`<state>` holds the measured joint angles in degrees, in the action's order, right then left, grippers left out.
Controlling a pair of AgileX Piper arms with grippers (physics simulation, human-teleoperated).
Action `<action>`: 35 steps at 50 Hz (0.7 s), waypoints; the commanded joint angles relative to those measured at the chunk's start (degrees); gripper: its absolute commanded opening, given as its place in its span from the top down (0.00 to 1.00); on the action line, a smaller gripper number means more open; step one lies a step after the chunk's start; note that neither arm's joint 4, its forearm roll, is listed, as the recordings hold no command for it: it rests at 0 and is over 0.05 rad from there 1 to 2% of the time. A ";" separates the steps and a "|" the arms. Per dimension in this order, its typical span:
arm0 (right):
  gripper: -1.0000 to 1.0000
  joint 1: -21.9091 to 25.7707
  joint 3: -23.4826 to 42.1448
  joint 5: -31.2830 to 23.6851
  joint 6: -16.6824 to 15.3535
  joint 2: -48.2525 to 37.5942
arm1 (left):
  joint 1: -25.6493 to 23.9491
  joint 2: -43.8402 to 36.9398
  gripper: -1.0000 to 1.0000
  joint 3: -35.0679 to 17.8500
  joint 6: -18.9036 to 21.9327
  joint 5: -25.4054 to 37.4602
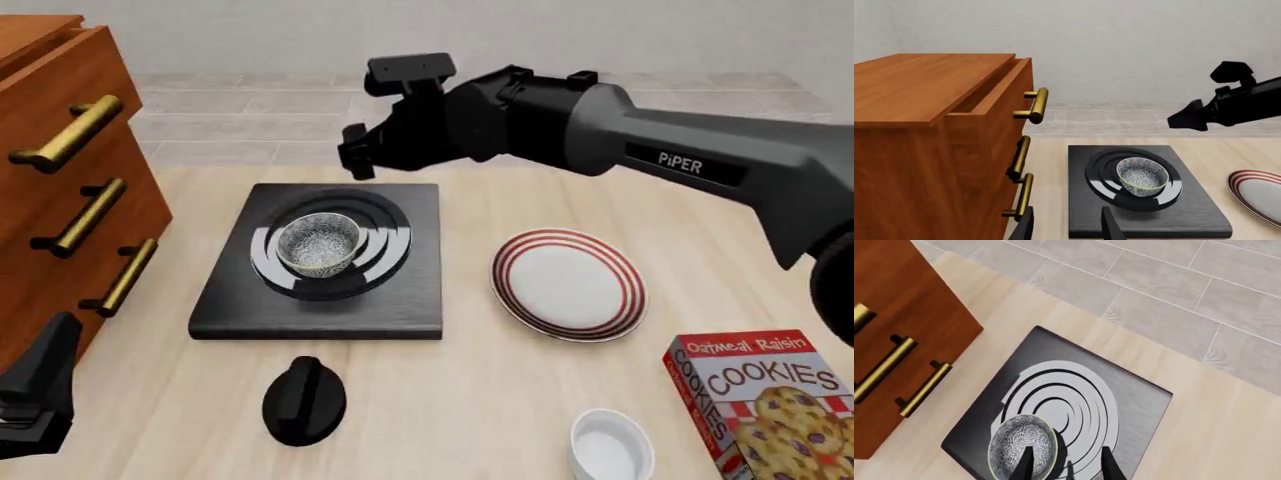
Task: Pick the akita bowl on the stove and place it on the plate.
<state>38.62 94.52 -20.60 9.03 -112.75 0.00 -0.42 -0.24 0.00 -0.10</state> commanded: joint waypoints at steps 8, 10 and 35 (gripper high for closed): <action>0.00 -0.11 -0.87 1.97 1.23 -1.83 | 0.00 0.00 0.00 0.00 0.00 0.00; 0.00 -0.10 -0.91 2.16 1.42 -2.11 | 0.00 0.00 0.00 0.00 0.00 0.00; 0.00 0.35 -0.76 2.96 2.10 -4.44 | 0.00 0.00 0.00 0.00 0.00 0.00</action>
<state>38.81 93.45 -17.79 10.87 -116.21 0.00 -0.42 -0.24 0.00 -0.10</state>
